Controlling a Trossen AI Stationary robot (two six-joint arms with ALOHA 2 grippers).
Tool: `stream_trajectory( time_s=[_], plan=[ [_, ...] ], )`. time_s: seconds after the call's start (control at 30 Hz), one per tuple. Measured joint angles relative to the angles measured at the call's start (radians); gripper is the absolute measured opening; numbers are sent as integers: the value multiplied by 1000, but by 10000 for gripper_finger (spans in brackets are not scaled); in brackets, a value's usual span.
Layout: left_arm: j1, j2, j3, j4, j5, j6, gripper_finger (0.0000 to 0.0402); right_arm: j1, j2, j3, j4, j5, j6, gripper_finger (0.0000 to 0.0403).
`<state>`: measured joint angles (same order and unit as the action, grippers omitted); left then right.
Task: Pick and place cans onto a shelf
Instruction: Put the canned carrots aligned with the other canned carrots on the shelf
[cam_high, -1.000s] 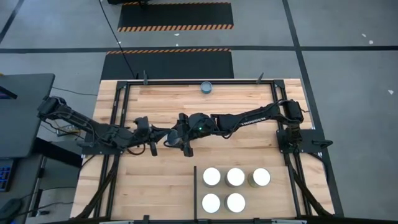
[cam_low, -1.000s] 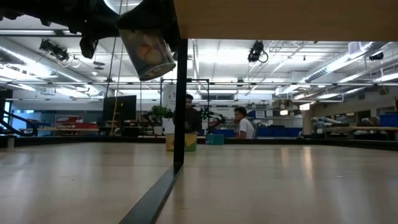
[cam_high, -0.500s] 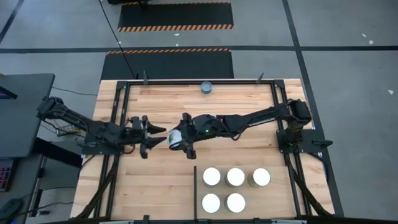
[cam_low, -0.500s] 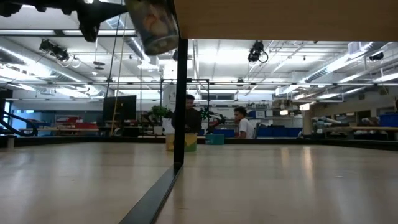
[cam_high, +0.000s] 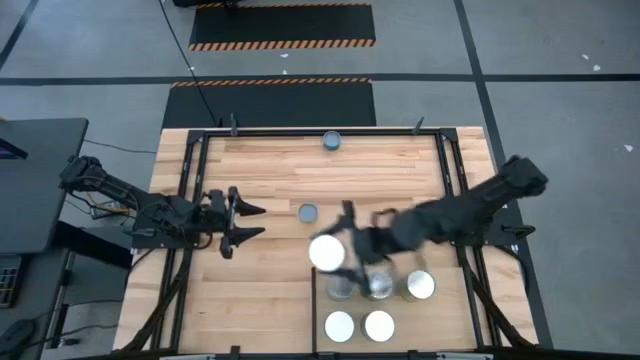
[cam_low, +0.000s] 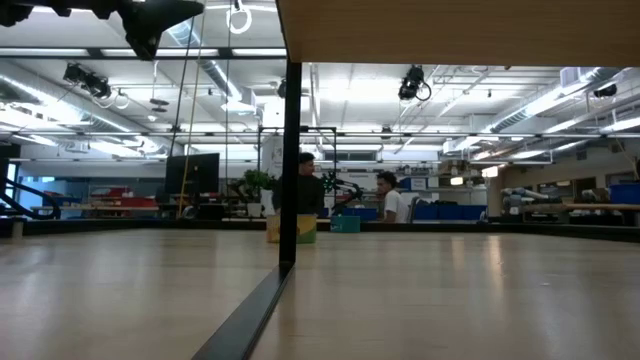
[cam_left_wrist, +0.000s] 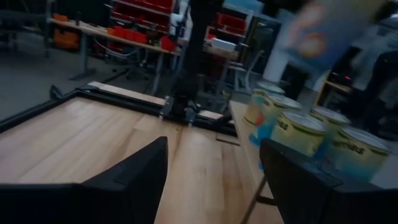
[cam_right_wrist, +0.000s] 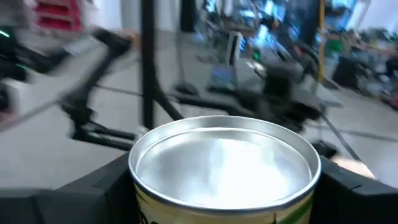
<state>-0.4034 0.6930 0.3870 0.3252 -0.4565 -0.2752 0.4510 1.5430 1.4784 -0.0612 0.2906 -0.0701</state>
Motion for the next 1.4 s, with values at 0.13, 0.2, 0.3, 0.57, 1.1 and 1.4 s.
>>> stream_trajectory(
  time_s=[0.13, 0.2, 0.3, 0.57, 1.1, 1.4],
  plan=[
    [0, 0, 0, 3, -28, -1, 255, 147, -63, 0, -21, 108, 35, 315],
    [1, 0, 0, 5, -31, -1, 256, 221, -81, 1, -58, 168, 56, 315],
    [2, 0, 0, 5, -57, -1, 256, 324, -86, 1, -123, 260, 108, 315],
    [1, 0, 0, 6, -63, -1, 256, 568, -54, 0, -225, 498, 293, 315],
    [1, 0, 0, 4, -63, -1, 256, 821, 97, 0, -332, 805, 649, 317],
    [1, 0, 0, 3, -63, -2, 256, 856, 213, 0, -363, 1010, 776, 317]
  ],
)
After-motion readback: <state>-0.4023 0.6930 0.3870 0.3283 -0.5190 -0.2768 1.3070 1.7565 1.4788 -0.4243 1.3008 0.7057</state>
